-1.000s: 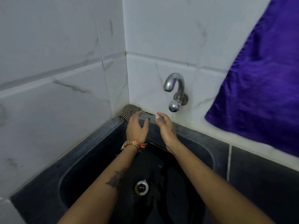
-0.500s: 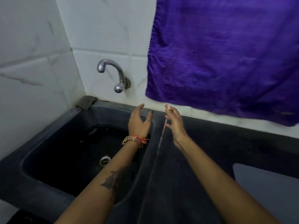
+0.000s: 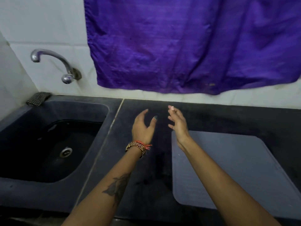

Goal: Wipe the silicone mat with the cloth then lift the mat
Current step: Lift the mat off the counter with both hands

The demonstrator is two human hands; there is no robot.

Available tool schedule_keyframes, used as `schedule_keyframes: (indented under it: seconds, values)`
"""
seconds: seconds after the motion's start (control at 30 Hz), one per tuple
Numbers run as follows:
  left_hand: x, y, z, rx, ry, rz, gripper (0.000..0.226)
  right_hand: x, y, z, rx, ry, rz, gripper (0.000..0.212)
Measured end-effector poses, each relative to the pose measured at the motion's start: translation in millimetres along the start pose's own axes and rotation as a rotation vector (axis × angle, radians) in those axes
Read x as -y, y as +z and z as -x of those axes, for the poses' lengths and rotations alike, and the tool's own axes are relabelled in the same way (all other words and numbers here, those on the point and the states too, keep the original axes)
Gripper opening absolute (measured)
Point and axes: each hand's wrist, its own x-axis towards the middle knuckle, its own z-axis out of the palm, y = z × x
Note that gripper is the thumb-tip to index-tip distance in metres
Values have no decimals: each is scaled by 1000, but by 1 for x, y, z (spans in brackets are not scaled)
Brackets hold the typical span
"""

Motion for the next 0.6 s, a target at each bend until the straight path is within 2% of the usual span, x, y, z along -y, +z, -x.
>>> schedule_keyframes:
  seconds: [0.3, 0.4, 0.6]
  values:
    - [-14, 99, 69, 191, -48, -19, 50, -21, -148, 48, -231, 117, 16, 20]
    - [-12, 123, 81, 219, -66, -72, 51, -31, -188, 61, -286, 155, 18, 20]
    - [-2, 156, 97, 249, -40, -125, 50, -53, -252, 77, -463, 194, 16, 35]
